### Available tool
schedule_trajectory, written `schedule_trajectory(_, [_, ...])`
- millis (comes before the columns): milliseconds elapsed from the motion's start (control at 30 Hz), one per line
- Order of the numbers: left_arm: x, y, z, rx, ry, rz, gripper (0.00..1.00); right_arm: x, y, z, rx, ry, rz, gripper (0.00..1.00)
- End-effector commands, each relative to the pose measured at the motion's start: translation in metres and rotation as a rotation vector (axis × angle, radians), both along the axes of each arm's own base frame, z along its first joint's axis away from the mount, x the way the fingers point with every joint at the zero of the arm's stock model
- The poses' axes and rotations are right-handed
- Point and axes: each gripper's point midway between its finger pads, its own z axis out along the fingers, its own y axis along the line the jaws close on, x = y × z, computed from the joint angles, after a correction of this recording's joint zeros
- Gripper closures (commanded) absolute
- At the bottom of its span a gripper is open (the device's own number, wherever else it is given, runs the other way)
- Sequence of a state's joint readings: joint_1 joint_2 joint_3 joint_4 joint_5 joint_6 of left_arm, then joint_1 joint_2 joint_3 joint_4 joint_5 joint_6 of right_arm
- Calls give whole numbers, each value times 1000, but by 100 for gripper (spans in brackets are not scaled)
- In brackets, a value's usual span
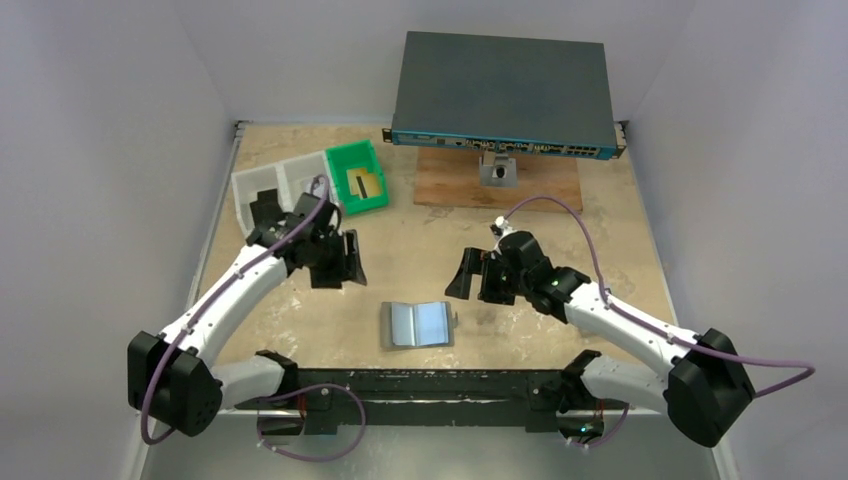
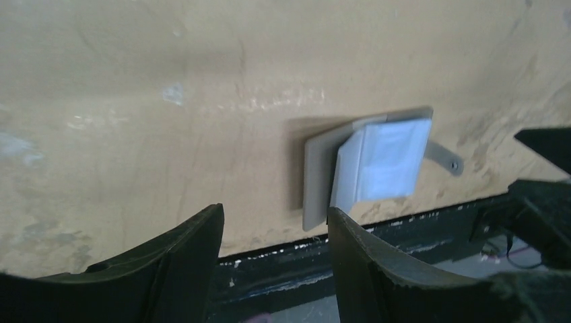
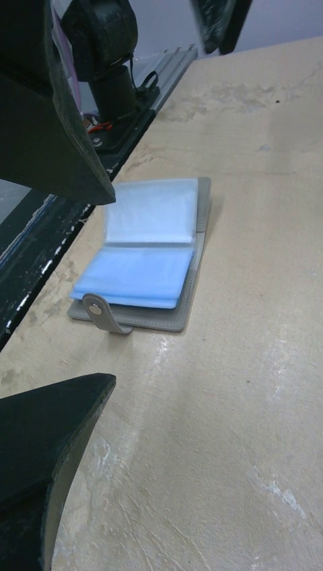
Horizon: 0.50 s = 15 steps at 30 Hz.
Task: Take the credit cards out of the card holder
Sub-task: Close the card holder at the center of the board.
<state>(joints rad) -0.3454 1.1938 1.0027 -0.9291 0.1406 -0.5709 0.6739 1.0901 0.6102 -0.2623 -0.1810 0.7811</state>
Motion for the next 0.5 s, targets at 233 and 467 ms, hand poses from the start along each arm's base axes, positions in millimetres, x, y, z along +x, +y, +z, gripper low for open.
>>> schedule_trajectory(233, [-51,-85,-34,-250,80,-196,42,1,6,-19,-24,12,30,8])
schedule_trajectory(467, [-60,-94,-61,-235,133,-236,45,1,15,-28,-44,32,49,16])
